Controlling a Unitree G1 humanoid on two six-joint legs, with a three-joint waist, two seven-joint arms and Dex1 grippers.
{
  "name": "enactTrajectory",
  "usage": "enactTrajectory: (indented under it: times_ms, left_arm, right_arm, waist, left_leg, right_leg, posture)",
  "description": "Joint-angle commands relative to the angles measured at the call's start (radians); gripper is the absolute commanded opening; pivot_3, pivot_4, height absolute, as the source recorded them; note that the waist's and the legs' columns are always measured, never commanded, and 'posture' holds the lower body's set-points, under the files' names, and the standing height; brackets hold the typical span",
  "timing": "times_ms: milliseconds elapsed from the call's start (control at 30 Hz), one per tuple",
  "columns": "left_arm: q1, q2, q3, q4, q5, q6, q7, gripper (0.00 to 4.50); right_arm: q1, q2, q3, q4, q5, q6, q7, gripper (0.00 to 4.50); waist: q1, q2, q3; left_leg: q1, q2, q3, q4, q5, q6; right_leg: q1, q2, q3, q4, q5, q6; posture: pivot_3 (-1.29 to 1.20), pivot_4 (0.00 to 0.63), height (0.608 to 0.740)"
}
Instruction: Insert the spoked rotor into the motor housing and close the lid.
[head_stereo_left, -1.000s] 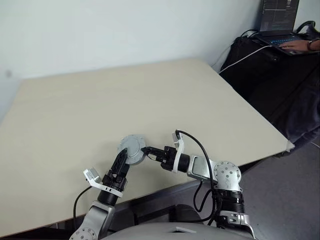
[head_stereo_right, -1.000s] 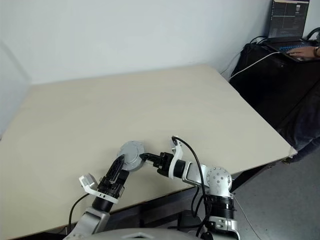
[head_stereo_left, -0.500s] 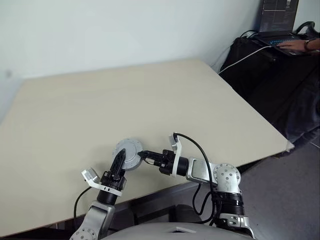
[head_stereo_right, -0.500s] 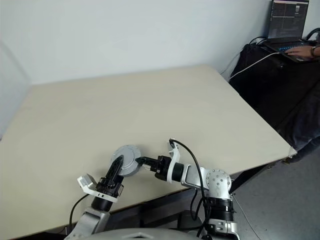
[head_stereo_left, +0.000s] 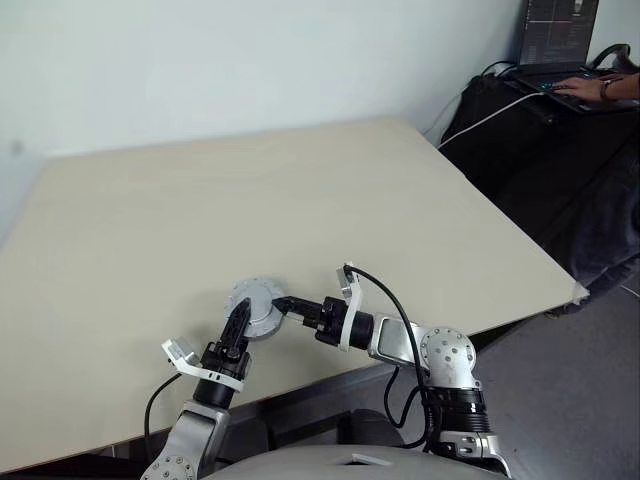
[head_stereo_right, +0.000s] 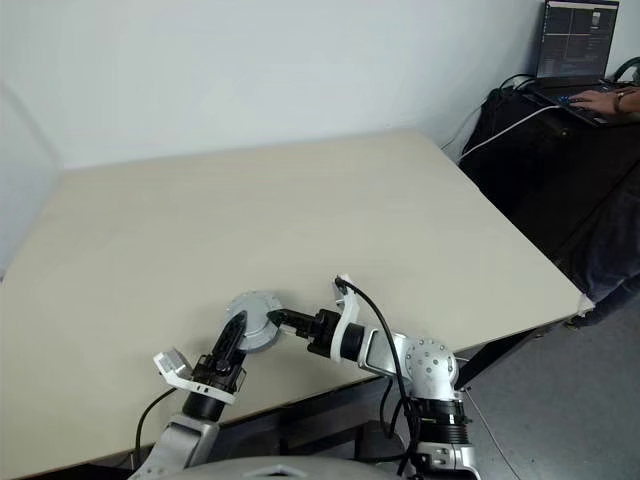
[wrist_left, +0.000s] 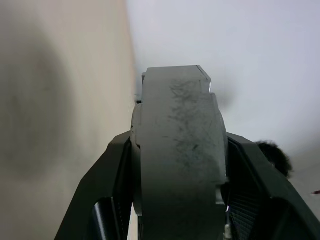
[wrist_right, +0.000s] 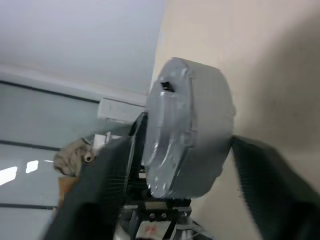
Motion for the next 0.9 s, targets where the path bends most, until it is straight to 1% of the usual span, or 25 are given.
enactTrajectory:
  times_ms: [33,100,233,367,533,733,833,900]
  left_arm:
    - [-0.056,-0.072,-0.008,-0.026,0.008,-0.041,0.013,2.14]
    - [-0.079,-0.069,0.008,-0.016,0.031,-0.07,0.045,2.14]
    - [-0.15,-0.059,0.05,0.026,0.08,-0.148,0.127,2.14]
    - [-0.248,-0.022,0.099,0.108,0.113,-0.198,0.17,2.14]
    - [-0.39,0.006,0.149,0.223,0.154,-0.232,0.205,2.13]
    - [-0.562,0.007,0.21,0.371,0.217,-0.272,0.242,2.13]
    - [-0.64,0.01,0.243,0.457,0.246,-0.296,0.239,2.13]
    - [-0.698,0.014,0.267,0.521,0.266,-0.314,0.244,2.13]
  right_arm:
    - [-0.003,-0.036,0.027,-0.088,-0.007,-0.023,0.043,4.49]
    - [0.013,-0.096,0.088,-0.153,-0.083,-0.079,0.081,4.5]
    - [0.052,-0.197,0.197,-0.24,-0.259,-0.253,0.144,4.5]
    - [0.098,-0.267,0.281,-0.267,-0.45,-0.468,0.188,4.5]
    - [0.152,-0.348,0.384,-0.26,-0.687,-0.755,0.253,4.5]
    - [0.188,-0.388,0.422,-0.194,-0.866,-0.998,0.283,4.5]
    - [0.198,-0.402,0.417,-0.13,-0.949,-1.104,0.272,4.5]
    - [0.219,-0.404,0.404,-0.1,-0.978,-1.163,0.268,4.5]
  waist:
    - [0.0,0.0,0.0]
    - [0.001,0.0,0.0]
    - [0.003,-0.001,-0.001]
    - [0.008,-0.002,0.0]
    - [0.008,-0.004,-0.001]
    - [0.011,-0.009,0.0]
    - [0.012,-0.012,0.001]
    - [0.014,-0.014,0.001]
  left_leg:
    - [0.0,0.0,0.0,0.0,0.0,0.0]
    - [0.0,0.0,0.0,0.0,0.0,0.0]
    - [0.0,0.0,0.0,0.0,0.0,0.0]
    - [0.001,0.0,-0.002,0.003,0.001,-0.001]
    - [0.007,-0.001,-0.002,0.004,0.0,0.001]
    - [0.008,-0.002,-0.001,0.005,0.0,0.0]
    - [0.008,-0.002,-0.001,0.005,0.0,0.0]
    - [0.008,-0.002,-0.001,0.006,0.0,0.0]
  right_leg:
    - [0.0,0.0,0.0,0.0,0.0,0.0]
    - [0.0,0.0,0.0,0.0,0.0,0.0]
    - [0.001,0.0,0.0,-0.001,0.0,0.0]
    - [0.002,0.001,-0.001,0.001,0.0,0.0]
    - [0.012,0.001,0.0,-0.002,0.0,0.004]
    - [0.013,0.001,-0.001,-0.002,0.002,0.0]
    - [0.014,0.001,-0.001,-0.002,0.002,0.0]
    - [0.015,0.001,-0.001,-0.002,0.002,0.0]
  posture:
    - [0.0,0.0,0.74]
    - [0.0,0.0,0.74]
    - [0.0,0.0,0.74]
    - [0.0,0.0,0.74]
    - [0.0,0.0,0.74]
    - [0.0,0.0,0.74]
    - [0.0,0.0,0.74]
    - [0.0,0.0,0.74]
